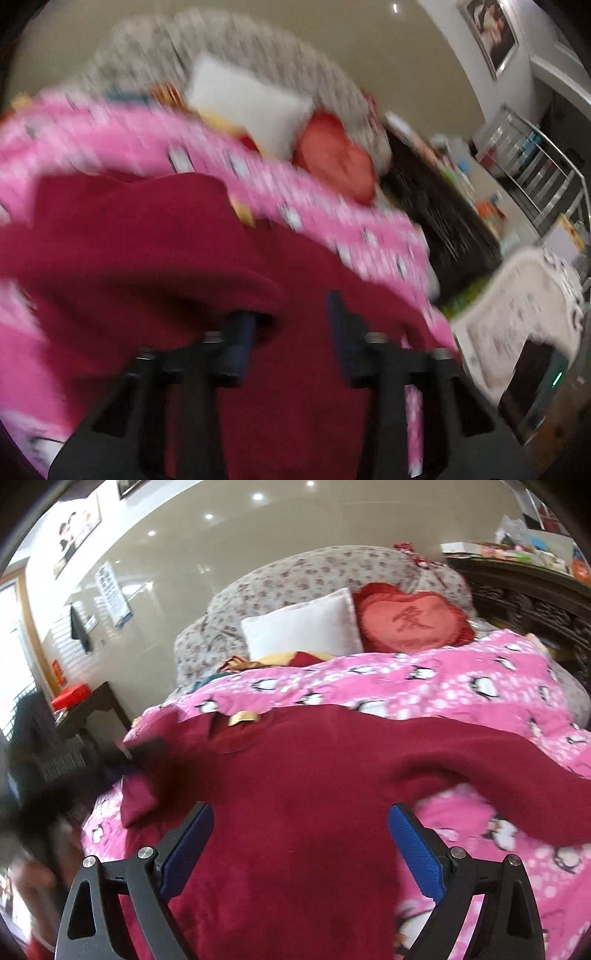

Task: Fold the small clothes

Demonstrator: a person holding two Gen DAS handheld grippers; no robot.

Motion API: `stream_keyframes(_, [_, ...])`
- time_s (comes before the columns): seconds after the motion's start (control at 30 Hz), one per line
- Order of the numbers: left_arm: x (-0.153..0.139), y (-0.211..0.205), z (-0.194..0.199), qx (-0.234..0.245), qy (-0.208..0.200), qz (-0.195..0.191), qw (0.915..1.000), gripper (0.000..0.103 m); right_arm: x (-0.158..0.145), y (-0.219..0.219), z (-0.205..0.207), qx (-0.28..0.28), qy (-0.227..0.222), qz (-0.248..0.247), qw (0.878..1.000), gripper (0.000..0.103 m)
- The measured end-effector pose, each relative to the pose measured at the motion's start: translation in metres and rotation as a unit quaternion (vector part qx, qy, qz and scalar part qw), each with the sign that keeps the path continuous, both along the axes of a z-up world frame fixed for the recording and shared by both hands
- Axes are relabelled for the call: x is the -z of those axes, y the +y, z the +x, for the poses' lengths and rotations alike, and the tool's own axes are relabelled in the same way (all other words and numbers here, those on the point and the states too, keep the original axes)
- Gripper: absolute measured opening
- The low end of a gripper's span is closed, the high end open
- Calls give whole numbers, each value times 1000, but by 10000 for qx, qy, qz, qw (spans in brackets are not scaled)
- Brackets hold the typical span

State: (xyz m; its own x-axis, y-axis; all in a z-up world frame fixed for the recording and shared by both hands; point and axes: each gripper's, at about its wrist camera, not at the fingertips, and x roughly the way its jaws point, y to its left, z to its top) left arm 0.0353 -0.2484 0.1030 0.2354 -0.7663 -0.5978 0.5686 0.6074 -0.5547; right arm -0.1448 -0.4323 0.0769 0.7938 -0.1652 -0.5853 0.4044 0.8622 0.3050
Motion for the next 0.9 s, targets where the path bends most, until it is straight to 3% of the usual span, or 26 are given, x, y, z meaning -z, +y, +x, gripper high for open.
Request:
stream_keyframes(0.1, [17,9,-15,143,292,34,9995,59,-2,-2,-3,-29,112,-194,9997,95])
stream_keyframes(0.27, [-9,84,-47,-251,-541,-47,9982,82,-8,17,23,-593,155,-703,9956,95])
stream_keyframes(0.33, [-4,111,-46,-569,-746,200,9954,83,-11,32,39,-897,127,-923,9916,95])
stream_keyframes(0.43, [15,143,-38,-1221,-898,999,9834,83,-14,77,80,-1729,73,-1421,9746,95])
stream_keyframes(0.5, [30,158,-29,-1471,-727,1288,9780,83,-12,100,100,-2072,67,-1620,9648,93])
stream_keyframes(0.6, [44,176,-17,-1707,-407,1349,9752,83,4,139,142,-2576,332,-2057,9435,85])
stream_keyframes(0.7, [45,192,-14,-1882,-470,1376,9713,83,30,165,170,-2988,654,-2594,9160,84])
stream_keyframes(0.73, [45,196,-14,-1926,-481,1390,9702,83,35,168,175,-3073,726,-2685,9101,78])
stream_keyframes(0.77, [44,194,-12,-1944,-460,1374,9702,83,43,172,182,-3133,798,-2775,9047,51])
stream_keyframes(0.8, [45,191,-10,-1939,-419,1319,9712,83,44,169,187,-3135,781,-2630,9091,20])
stream_keyframes(0.83, [45,194,-13,-1926,-397,1272,9722,83,40,162,188,-3102,716,-2268,9205,11])
stream_keyframes(0.9, [43,188,-14,-1871,-402,1229,9738,83,21,133,178,-2868,349,-1552,9447,6])
